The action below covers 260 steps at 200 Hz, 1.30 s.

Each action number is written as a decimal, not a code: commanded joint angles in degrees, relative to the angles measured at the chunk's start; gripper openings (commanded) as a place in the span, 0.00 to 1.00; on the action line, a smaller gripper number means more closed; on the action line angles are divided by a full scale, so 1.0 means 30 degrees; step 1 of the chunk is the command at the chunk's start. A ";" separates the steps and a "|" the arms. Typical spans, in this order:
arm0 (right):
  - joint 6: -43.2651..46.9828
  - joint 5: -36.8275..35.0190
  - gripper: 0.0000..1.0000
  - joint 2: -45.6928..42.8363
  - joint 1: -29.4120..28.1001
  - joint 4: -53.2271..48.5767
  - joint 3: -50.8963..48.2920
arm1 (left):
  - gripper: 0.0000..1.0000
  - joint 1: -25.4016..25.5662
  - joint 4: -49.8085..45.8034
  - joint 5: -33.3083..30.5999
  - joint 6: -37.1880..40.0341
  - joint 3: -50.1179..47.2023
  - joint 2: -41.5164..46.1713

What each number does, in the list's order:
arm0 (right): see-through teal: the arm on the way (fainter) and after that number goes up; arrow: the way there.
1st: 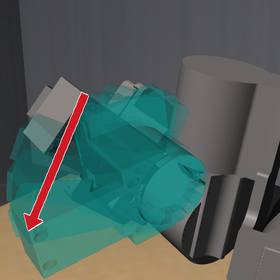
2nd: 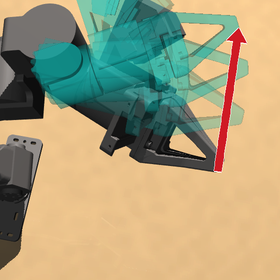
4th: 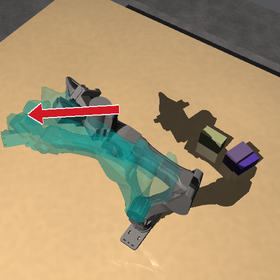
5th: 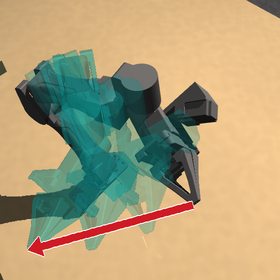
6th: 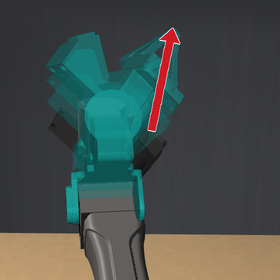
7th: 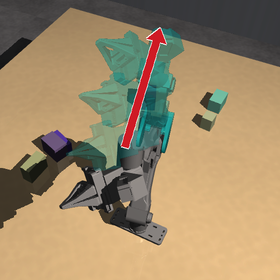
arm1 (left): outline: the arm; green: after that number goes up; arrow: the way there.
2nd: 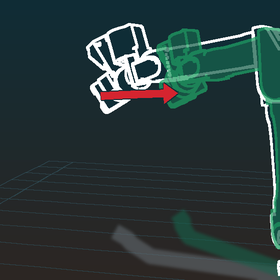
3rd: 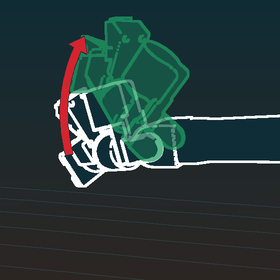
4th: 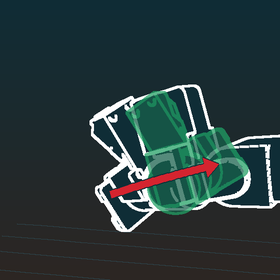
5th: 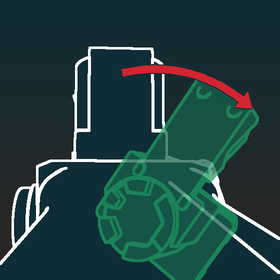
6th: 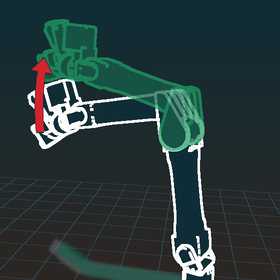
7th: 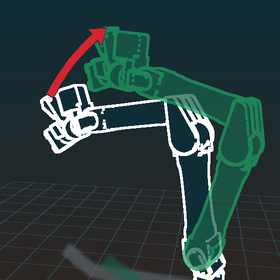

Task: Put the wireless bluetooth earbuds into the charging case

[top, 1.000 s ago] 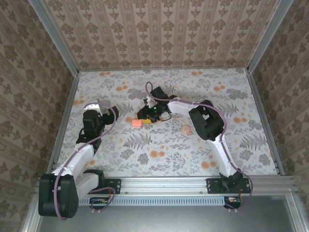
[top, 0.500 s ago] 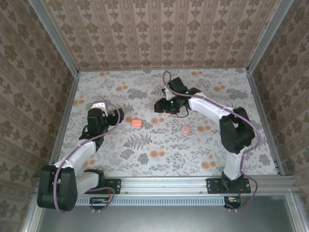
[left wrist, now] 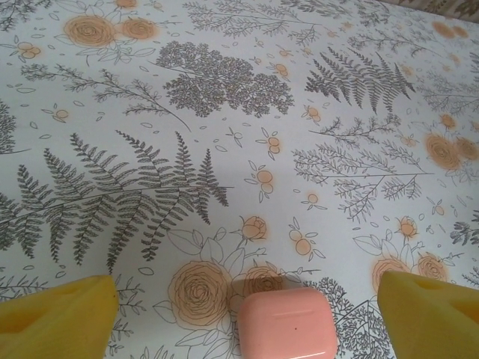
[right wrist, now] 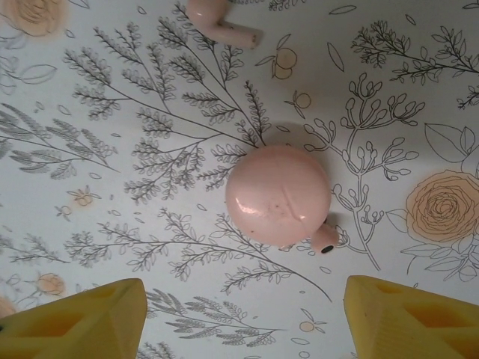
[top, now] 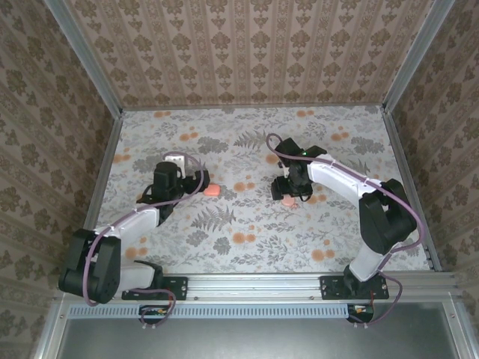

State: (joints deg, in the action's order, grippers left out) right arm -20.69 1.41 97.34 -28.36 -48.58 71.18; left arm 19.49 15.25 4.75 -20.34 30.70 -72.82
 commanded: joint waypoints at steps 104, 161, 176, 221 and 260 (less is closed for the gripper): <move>0.1074 -0.1205 0.69 0.3891 0.0146 0.0021 0.1480 | 0.90 0.0272 -0.0592 -0.0166 0.0715 0.0832 -0.0277; 0.1159 -0.1557 0.65 0.4512 0.0166 -0.0065 0.1704 | 0.90 0.0272 -0.0520 -0.0209 0.0832 0.0870 -0.0451; 0.1179 -0.1532 0.64 0.4651 0.0170 0.0007 0.1716 | 0.90 0.0272 -0.0512 -0.0215 0.0865 0.0926 -0.0511; 0.1227 -0.1678 0.57 0.5016 0.0225 -0.0029 0.1733 | 0.90 0.0272 -0.0515 -0.0173 0.0864 0.1015 -0.0557; 0.1147 -0.1759 0.47 0.4622 0.0252 0.0175 0.1543 | 0.90 0.0272 -0.0627 -0.0061 0.0953 0.1105 -0.0520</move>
State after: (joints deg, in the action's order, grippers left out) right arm -17.69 -2.07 111.63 -27.99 -47.83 75.22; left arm 19.92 14.31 4.69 -19.22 32.27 -74.22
